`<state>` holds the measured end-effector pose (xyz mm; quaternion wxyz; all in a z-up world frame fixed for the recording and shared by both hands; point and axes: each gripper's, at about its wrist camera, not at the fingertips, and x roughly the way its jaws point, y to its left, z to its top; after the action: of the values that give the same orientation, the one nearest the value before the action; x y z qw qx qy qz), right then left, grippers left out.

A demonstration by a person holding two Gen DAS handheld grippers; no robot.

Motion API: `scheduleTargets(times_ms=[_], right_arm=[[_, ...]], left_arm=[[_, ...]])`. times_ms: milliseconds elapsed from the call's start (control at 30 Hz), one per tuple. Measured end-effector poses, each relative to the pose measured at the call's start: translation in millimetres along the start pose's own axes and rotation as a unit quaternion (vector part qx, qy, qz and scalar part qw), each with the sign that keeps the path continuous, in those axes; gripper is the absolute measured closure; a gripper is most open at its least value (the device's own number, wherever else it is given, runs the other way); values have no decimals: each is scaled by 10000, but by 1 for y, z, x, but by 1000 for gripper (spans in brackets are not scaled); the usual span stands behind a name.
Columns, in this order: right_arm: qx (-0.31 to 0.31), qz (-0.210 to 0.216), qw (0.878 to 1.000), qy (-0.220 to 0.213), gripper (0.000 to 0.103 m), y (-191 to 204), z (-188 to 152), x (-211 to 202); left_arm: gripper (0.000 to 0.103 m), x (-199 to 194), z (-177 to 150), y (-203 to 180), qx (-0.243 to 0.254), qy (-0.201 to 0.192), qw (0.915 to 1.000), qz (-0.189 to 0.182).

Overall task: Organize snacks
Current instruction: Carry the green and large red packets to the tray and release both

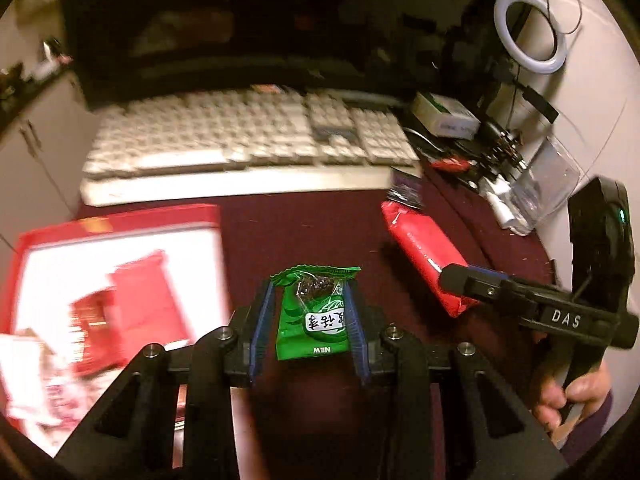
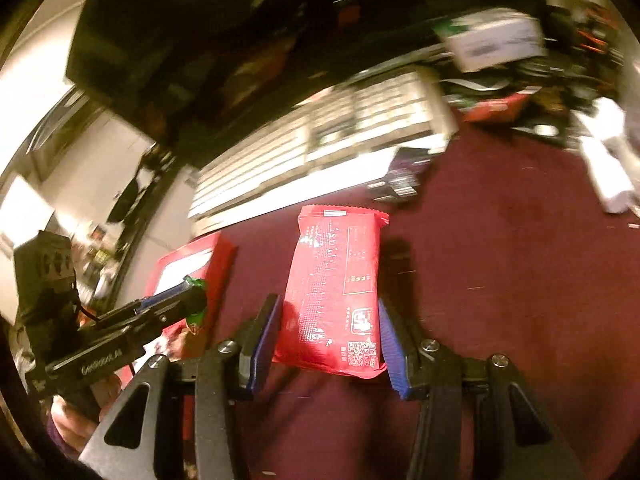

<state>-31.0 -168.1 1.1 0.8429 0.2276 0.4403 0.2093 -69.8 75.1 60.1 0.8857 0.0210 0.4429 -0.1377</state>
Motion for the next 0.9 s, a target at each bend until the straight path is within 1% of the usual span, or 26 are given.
scheduleTargets(times_ms=[133, 200, 333, 467, 533, 633, 700, 767, 833, 900], right_arm=[[-451, 247, 9984, 250, 55, 54, -6, 25], [-661, 434, 9961, 388, 55, 83, -10, 41], [-1036, 686, 9909, 507, 55, 131, -19, 64], [-1414, 798, 9846, 648, 55, 172, -28, 86], [-1608, 776, 9812, 728, 55, 192, -33, 101], [-1764, 759, 9781, 805, 55, 209, -39, 119], [-1840, 782, 9766, 790, 52, 218, -42, 125], [-1848, 924, 9753, 777, 52, 220, -40, 126], [-1837, 1150, 9736, 719, 52, 217, -36, 121], [-1815, 1129, 9757, 485, 52, 208, -32, 111]], left_arm=[[71, -29, -12, 41, -97, -257, 9986, 447], [71, -40, -20, 67, -240, -286, 9971, 669], [71, -52, -36, 114, -519, -227, 9933, 1004], [71, -51, -47, 140, -625, -127, 9902, 1246], [71, -50, -51, 150, -673, -69, 9898, 1254], [70, -46, -52, 156, -669, -43, 9894, 1285], [68, -46, -51, 159, -703, -29, 9878, 1390], [65, -47, -50, 160, -738, -28, 9865, 1460], [64, -49, -50, 160, -786, -48, 9859, 1475], [52, -53, -49, 158, -813, -125, 9858, 1465]])
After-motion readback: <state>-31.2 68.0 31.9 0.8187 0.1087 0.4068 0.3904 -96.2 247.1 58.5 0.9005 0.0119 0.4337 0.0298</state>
